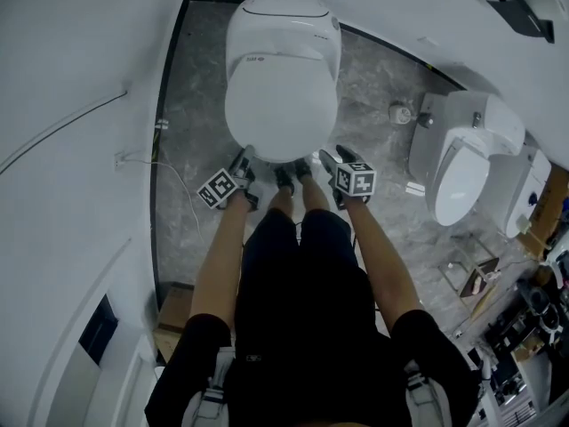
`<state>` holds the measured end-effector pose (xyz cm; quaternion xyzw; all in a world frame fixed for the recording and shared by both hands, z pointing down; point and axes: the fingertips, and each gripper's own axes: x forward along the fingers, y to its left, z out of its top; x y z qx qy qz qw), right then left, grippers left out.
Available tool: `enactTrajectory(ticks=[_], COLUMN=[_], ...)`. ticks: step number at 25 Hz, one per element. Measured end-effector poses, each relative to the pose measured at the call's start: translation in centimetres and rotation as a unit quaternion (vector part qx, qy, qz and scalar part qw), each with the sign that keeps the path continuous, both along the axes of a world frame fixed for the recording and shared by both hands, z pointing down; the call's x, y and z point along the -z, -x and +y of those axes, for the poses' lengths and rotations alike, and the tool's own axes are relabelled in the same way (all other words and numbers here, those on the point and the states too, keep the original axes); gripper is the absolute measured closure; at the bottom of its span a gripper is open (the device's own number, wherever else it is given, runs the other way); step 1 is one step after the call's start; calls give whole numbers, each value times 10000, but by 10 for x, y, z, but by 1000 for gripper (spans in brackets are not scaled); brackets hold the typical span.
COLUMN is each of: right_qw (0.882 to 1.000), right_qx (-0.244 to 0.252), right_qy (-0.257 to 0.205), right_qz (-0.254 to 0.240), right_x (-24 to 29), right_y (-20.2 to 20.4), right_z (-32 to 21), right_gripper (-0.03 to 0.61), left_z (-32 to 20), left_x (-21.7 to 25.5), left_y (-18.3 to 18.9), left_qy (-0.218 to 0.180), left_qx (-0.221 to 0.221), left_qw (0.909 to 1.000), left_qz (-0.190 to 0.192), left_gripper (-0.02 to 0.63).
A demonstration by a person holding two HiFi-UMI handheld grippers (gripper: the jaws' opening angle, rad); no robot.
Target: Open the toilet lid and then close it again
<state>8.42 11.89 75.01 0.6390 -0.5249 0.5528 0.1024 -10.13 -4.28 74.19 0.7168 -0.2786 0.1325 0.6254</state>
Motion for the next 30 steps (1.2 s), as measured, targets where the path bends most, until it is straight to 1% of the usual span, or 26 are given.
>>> enactTrajectory(ticks=[2, 4, 7, 10, 13, 19, 24, 30], right_qw=[10000, 9998, 9993, 9990, 9977, 9946, 9935, 9938], right_qx=[-15, 76, 258, 305, 510, 774, 687, 665], right_qy=[75, 172, 250, 302, 420, 677, 829, 833], right_qz=[-32, -52, -53, -117, -119, -118, -361, -324], right_x=[-9, -19, -29, -38, -48, -68, -83, -100], right_y=[2, 5, 10, 13, 17, 24, 27, 21], right_z=[0, 1, 5, 8, 10, 15, 21, 21], right_gripper=[335, 334, 334, 328, 328, 328, 327, 322], left_z=[3, 5, 9, 12, 16, 23, 30, 33], left_x=[-6, -12, -23, -33, -45, -72, -88, -111], left_y=[4, 8, 14, 20, 26, 38, 42, 49], left_qy=[-12, -1, -6, 19, 37, 191, 263, 294], left_qx=[10, 20, -64, -53, -86, -121, -296, -431], left_qw=[10000, 9999, 9996, 9994, 9990, 9983, 9967, 9948], left_qz=[-68, -131, -283, -329, -445, -543, -712, -876], left_gripper=[480, 463, 460, 431, 416, 365, 362, 360])
